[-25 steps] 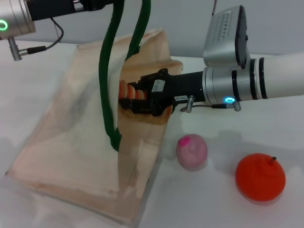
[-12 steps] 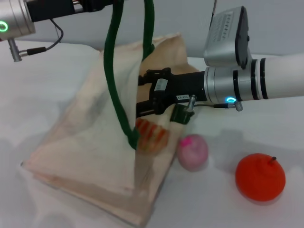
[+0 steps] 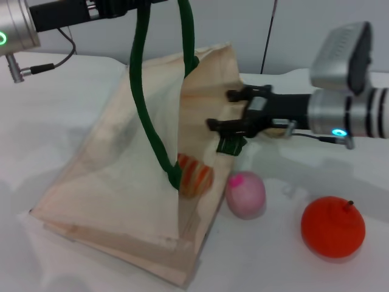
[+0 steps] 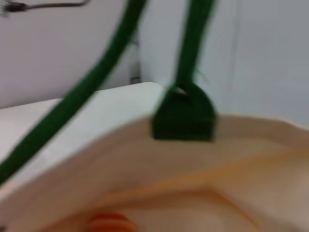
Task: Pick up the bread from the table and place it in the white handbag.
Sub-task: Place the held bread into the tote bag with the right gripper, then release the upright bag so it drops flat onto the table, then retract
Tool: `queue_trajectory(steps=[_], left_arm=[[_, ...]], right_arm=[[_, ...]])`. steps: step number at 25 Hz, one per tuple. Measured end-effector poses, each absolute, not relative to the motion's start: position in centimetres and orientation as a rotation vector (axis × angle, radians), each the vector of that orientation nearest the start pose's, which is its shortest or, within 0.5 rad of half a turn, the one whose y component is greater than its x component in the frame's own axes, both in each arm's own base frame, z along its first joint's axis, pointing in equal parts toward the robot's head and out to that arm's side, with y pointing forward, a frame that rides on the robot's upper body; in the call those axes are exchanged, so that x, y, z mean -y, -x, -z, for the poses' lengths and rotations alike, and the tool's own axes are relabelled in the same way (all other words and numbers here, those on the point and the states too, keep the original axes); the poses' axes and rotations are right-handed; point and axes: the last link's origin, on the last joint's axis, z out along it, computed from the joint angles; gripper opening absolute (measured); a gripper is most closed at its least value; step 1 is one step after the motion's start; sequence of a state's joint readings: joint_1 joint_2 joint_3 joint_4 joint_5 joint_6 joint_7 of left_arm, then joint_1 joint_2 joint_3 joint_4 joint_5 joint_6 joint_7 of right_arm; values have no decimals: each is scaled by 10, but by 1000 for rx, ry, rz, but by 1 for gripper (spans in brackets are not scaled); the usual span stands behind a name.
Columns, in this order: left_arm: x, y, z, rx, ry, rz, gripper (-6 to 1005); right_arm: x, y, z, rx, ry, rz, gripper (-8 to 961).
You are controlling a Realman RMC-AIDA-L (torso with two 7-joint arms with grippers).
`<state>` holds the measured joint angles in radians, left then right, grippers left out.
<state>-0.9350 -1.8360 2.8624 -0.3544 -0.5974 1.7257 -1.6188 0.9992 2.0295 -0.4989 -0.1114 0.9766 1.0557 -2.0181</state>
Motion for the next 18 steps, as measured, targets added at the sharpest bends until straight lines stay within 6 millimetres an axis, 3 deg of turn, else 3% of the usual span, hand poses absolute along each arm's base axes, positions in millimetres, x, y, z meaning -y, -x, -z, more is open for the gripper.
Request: queue_trajectory(steps=[11,18], left_arm=[[-416,205,-97,919,2479,1176,114],[-420,214,-95,1010,2426,1136,118]], right_arm=[[-421,-245,18,-583,2386,-596,894],[-415,-274,-4,-666,2229,-644,894]])
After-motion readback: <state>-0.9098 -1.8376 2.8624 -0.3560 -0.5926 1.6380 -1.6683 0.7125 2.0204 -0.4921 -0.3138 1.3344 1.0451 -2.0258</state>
